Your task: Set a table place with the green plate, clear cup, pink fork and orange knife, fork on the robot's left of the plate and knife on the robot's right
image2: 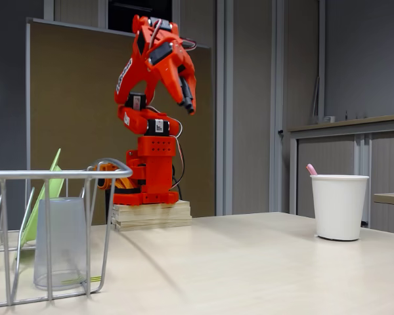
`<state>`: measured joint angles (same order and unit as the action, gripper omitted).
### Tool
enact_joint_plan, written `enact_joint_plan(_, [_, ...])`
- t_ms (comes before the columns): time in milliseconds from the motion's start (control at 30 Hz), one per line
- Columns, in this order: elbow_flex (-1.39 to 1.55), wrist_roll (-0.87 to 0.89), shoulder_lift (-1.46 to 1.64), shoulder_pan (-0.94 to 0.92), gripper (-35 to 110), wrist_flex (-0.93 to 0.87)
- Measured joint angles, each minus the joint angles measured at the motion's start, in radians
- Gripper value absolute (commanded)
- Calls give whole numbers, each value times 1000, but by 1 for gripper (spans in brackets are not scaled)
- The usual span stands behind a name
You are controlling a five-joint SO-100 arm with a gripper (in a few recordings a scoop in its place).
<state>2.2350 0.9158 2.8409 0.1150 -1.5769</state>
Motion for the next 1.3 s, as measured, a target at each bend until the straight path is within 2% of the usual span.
enact_joint_plan(67, [-40,-20,-75,-12,7,-11])
enact_joint_plan(133, [-97,-34,-181,-38,0,-55])
enact_joint_plan(267, [-176,-2,-304,-48,0,-74])
enact_joint_plan(367, [-181,25,-390,-61,0,-23])
enact_joint_plan(467, [-172,167,-449,-84,3,118])
enact_joint_plan(567, [-172,319,-505,-166,10,149])
enact_joint_plan(700, [-172,166,-575,-380,30,5])
enact_joint_plan(733, [-176,147,-586,-422,31,-15])
enact_joint_plan(1033, [-350,35,-718,-704,33,-126])
enact_joint_plan(1300, [-367,-63,-904,-838,30,-35])
